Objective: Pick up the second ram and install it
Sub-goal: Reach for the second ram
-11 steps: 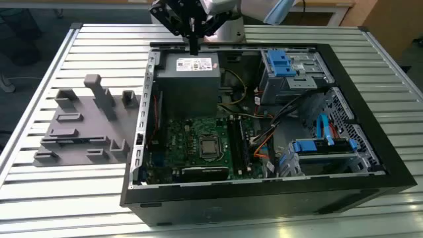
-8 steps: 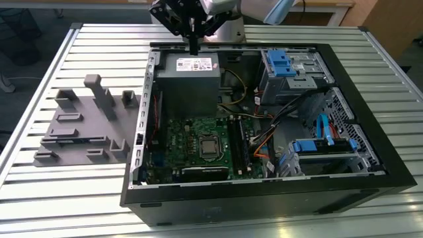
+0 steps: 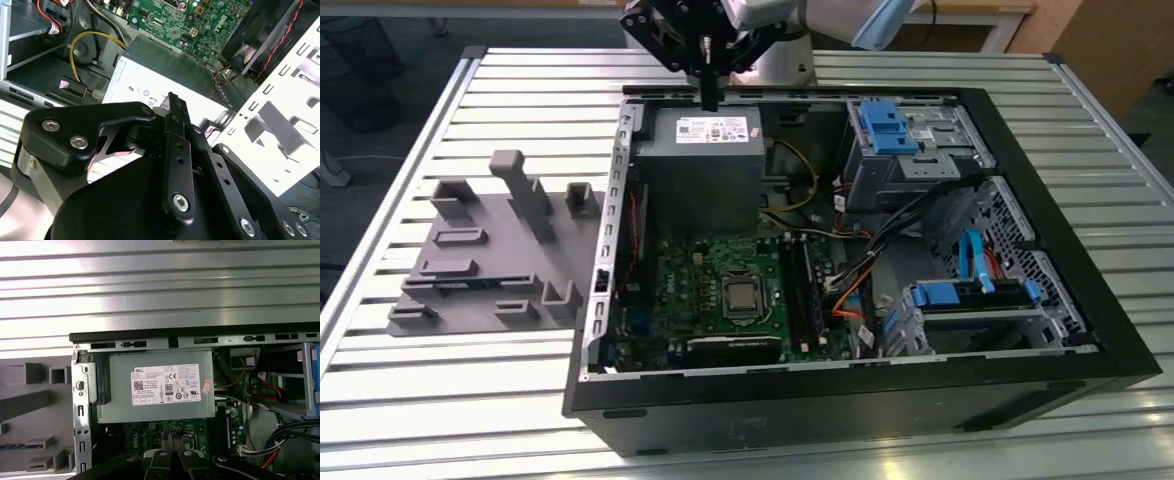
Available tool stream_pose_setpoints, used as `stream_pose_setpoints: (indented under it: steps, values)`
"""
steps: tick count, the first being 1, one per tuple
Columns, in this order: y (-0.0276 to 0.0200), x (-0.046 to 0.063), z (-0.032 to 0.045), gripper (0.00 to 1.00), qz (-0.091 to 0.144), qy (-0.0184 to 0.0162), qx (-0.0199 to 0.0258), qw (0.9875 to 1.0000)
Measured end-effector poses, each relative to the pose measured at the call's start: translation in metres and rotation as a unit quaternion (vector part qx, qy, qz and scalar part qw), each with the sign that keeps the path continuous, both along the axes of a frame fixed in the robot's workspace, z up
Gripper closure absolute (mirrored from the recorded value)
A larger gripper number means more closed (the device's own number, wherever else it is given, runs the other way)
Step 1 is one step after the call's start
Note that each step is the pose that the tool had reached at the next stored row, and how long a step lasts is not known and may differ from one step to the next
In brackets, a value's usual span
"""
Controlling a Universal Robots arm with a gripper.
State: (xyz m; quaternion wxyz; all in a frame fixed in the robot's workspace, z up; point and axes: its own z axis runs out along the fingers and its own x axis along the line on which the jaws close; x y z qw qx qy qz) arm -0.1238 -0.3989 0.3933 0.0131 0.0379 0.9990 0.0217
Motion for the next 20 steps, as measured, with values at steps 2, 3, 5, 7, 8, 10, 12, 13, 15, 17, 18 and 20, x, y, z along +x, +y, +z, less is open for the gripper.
stream_pose_setpoints:
  steps: [2,3,5,7,8,10,12,13,15,17,18,20]
  values:
    - [0.0000,-0.001,0.0000,0.89,0.000,0.0000,0.0000,1.0000]
    - [0.0000,-0.001,0.0000,0.89,0.000,0.0000,0.0000,1.0000]
    - [0.0000,-0.002,0.0001,0.89,0.000,0.0000,0.0000,1.0000]
    - [0.0000,-0.004,0.0000,0.89,0.000,0.0000,0.0000,1.0000]
    - [0.0000,-0.004,0.0000,0.89,0.000,0.0000,0.0000,1.0000]
    - [0.0000,-0.006,0.0000,0.89,0.000,0.0000,0.0000,1.0000]
    - [0.0000,-0.007,0.0000,0.89,0.000,0.0000,0.0000,1.0000]
    - [0.0000,-0.008,0.0000,0.89,0.000,0.0000,0.0000,1.0000]
    - [0.0000,-0.009,0.0000,0.89,0.000,0.0001,-0.0001,1.0000]
    - [0.0000,-0.010,0.0000,0.89,0.000,0.0000,0.0000,1.0000]
    - [0.0000,-0.010,0.0000,0.89,0.000,0.0000,0.0000,1.0000]
    - [0.0000,-0.011,0.0000,0.89,0.000,0.0000,0.0000,1.0000]
